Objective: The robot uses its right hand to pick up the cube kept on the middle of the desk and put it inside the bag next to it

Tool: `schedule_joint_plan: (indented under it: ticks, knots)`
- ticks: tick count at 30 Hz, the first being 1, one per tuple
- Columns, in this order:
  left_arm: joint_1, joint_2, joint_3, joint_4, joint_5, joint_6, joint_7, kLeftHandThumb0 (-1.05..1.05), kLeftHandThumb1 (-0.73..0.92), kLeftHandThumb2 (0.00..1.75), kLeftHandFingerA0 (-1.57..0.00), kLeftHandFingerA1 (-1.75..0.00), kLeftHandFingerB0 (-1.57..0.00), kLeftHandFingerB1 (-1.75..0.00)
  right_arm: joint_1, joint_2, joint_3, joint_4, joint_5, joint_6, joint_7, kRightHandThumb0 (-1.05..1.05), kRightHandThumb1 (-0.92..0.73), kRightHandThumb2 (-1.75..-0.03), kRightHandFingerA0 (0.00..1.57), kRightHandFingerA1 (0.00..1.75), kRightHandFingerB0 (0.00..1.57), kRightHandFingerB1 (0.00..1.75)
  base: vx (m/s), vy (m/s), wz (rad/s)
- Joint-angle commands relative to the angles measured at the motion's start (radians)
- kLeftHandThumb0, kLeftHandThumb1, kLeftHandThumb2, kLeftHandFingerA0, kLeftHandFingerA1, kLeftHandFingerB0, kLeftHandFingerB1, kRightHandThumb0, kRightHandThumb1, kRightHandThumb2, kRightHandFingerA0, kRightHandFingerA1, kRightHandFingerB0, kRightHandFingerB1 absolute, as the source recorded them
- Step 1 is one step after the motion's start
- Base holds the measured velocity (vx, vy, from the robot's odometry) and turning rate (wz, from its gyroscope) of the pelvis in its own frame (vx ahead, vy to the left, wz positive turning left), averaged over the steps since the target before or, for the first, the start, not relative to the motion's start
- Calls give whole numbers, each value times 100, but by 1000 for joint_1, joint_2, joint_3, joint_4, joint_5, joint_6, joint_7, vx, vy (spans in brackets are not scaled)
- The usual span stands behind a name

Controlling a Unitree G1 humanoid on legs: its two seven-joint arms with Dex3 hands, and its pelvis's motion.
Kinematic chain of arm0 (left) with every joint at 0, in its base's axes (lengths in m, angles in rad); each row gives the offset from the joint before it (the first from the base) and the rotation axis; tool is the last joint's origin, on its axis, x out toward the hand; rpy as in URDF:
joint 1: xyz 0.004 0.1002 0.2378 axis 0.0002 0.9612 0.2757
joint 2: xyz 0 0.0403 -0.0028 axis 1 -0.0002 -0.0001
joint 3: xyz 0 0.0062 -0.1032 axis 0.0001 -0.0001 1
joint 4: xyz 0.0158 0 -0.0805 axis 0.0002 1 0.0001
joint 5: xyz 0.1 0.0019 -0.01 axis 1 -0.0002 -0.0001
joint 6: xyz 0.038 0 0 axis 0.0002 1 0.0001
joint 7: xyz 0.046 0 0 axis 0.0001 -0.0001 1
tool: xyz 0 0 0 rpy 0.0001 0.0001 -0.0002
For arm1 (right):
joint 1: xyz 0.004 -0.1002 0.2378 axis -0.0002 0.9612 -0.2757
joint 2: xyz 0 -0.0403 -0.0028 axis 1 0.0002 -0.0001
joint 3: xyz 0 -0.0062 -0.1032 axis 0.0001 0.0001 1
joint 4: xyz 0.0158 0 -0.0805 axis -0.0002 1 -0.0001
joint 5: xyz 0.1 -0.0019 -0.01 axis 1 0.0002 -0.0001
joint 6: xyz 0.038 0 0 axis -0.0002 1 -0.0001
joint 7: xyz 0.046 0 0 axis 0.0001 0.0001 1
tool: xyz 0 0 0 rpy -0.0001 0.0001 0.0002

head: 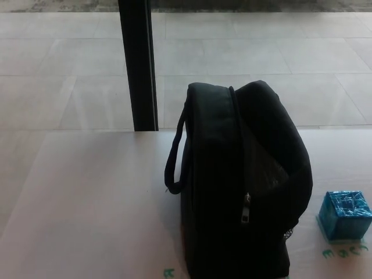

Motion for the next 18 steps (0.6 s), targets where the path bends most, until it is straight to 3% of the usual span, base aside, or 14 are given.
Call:
schedule_joint_plan:
  ticks: [1,2,3,4,6,7,8,12,13,14,15,16,17,18]
  knots:
    - [36,42,47,-75,-95,-9,-158,-72,80,63,-20,-51,-14,-37,20,-53,-111,-65,150,-23,98,-86,-63,-101,15,67,7,56,0,0,0]
    - [37,42,49,-78,-95,-7,-160,-72,80,63,-20,-51,-14,-37,20,-52,-114,-67,149,-22,101,-86,-63,-101,15,67,7,56,0,0,0]
    - [38,47,41,-80,-84,-7,-167,-38,53,110,-3,-52,0,-49,31,-56,-148,-129,168,11,86,-42,-39,-104,2,57,0,54,0,0,0]
    - [33,46,44,-73,-88,1,-169,-39,53,110,-3,-52,0,-49,28,-56,-158,-129,169,5,80,-90,-64,-98,1,64,2,51,0,0,0]
    - [27,45,49,-64,-94,14,-173,-38,52,109,-4,-52,-1,-49,9,-65,-213,-172,197,6,64,-91,-64,-107,3,63,0,34,0,0,0]
    - [28,45,50,-65,-94,6,-176,-39,53,110,-4,-52,0,-49,-9,-74,-239,-195,215,5,56,-96,-69,-75,1,72,0,41,0,0,0]
    - [31,45,50,-68,-92,3,-176,-72,80,63,-21,-52,-14,-36,-32,-86,-260,-221,232,18,53,-98,-67,-107,2,59,7,28,0,0,0]
    - [8,46,53,-39,-90,20,-173,-71,79,63,-21,-50,-13,-35,-90,-118,-327,-450,284,78,36,-103,-71,-108,9,67,5,31,0,0,0]
    - [18,43,52,-59,-91,17,-175,-72,67,89,-18,-55,-11,-45,-145,-143,-334,-492,299,120,22,-92,-82,-65,12,68,2,48,0,0,0]
    - [18,47,46,-58,-85,6,-180,-70,81,64,-21,-51,-13,-36,-204,-171,-333,-519,305,134,20,-94,-63,-104,13,65,3,47,0,0,0]
    - [19,45,49,-66,-89,30,-176,-69,81,64,-21,-50,-14,-35,-247,-190,-323,-533,307,144,30,-43,-31,-99,0,55,2,55,0,0,0]
    - [18,46,49,-62,-88,22,-180,-74,66,89,-16,-54,-11,-45,-281,-203,-312,-545,298,158,29,-43,-29,-98,0,54,3,55,0,0,0]
    - [18,46,49,-60,-87,18,-182,-74,66,89,-16,-54,-11,-45,-295,-206,-309,-552,292,168,28,-43,-29,-98,0,54,3,55,0,0,0]
    - [19,40,61,-58,-104,26,-188,-39,53,110,-2,-52,0,-50,-334,-214,-285,-595,301,179,44,-88,-61,-105,9,59,0,44,0,0,0]
